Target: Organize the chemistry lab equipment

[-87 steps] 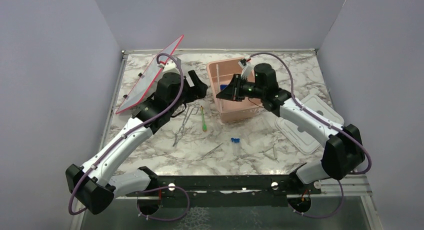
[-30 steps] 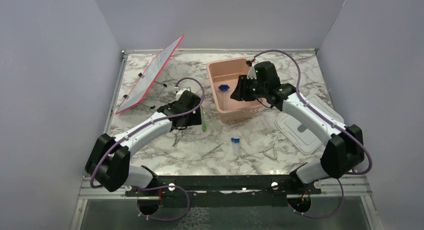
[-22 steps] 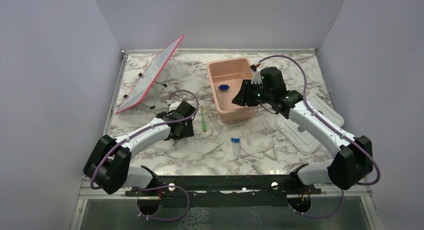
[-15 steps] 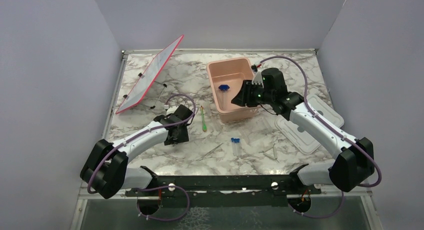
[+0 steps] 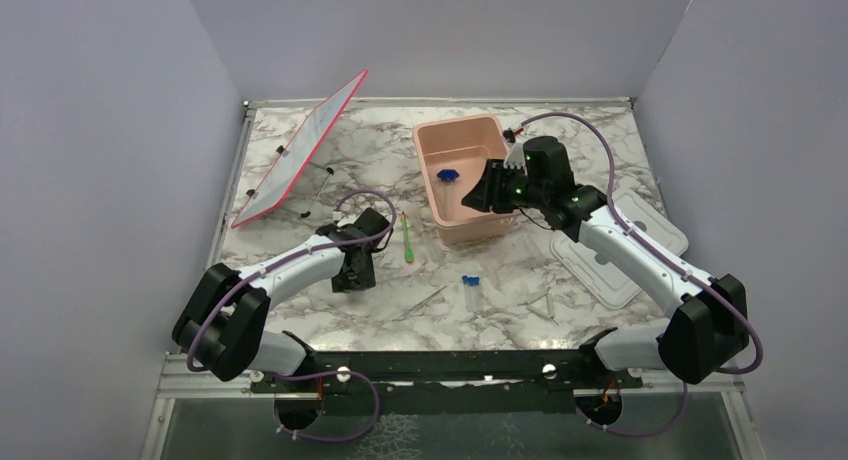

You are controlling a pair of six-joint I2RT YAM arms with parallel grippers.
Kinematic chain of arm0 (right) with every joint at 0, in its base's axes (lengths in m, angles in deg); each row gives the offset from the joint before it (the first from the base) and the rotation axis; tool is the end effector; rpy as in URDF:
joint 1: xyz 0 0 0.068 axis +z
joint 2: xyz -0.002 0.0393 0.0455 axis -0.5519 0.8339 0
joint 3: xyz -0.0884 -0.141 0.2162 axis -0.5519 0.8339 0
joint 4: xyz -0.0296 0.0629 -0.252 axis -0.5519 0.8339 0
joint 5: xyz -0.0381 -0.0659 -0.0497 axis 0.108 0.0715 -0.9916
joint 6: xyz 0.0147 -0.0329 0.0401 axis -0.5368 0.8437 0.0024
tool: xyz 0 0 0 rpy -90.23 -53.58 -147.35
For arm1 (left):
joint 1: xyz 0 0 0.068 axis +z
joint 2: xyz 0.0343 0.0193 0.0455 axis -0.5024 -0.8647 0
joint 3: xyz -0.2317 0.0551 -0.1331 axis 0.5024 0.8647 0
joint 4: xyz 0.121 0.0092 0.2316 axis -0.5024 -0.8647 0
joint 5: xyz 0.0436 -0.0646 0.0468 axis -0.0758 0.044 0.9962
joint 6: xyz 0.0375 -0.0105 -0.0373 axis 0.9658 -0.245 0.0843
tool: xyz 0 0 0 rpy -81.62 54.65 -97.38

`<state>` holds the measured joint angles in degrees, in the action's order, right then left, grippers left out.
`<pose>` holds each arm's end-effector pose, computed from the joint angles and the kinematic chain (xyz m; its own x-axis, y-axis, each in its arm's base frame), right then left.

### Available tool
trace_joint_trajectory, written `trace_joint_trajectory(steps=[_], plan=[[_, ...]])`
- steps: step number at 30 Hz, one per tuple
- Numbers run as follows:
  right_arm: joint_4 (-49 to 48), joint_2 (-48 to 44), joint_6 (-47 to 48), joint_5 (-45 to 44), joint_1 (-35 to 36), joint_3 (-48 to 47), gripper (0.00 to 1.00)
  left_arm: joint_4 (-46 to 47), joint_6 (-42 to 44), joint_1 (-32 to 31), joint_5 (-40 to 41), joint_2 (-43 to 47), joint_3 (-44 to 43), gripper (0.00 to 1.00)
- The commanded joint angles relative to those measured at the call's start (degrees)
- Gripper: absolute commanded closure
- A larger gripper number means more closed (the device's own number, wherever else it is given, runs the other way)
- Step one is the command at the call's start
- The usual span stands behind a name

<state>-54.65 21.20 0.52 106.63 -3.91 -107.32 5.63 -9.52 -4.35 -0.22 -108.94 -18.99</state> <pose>0.2562 0.1578 0.3059 -0.7338 0.1054 -0.6711 -0.3926 0.7404 0.5456 0.1866 -0.1167 0.1662 -0.9354 -0.1569 -0.3169 -0.1868 0.9802 0.0660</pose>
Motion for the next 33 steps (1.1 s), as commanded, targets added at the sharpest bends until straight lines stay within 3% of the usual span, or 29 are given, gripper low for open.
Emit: trace_joint_trajectory(steps=[1, 16, 22, 27, 30, 33], plan=[[-2.0, -0.4, -0.2, 0.9, 0.4, 0.5, 0.6, -1.4, 0.9, 0.1, 1.2, 0.5, -1.8, 0.53], [-3.5, -0.2, -1.7, 0.3, 0.3, 1.4, 0.63, 1.9, 1.2, 0.1, -9.6, 1.2, -4.0, 0.66], [-3.6, 0.0, -1.7, 0.1, 0.3, 1.3, 0.64, 1.6, 1.8, 0.4, -5.9, -2.3, -2.4, 0.62], [-3.6, 0.0, -1.8, 0.0, 0.3, 1.6, 0.65, 1.7, 1.8, 0.4, -7.4, -3.9, -1.8, 0.61], [-3.8, 0.2, -2.0, -0.1, 0.3, 1.8, 0.65, 1.7, 2.0, 0.4, -7.7, -4.1, -1.2, 0.66], [-4.1, 0.1, -2.3, -0.2, 0.4, 1.8, 0.66, 1.8, 2.0, 0.4, -8.3, -4.4, -0.9, 0.81]])
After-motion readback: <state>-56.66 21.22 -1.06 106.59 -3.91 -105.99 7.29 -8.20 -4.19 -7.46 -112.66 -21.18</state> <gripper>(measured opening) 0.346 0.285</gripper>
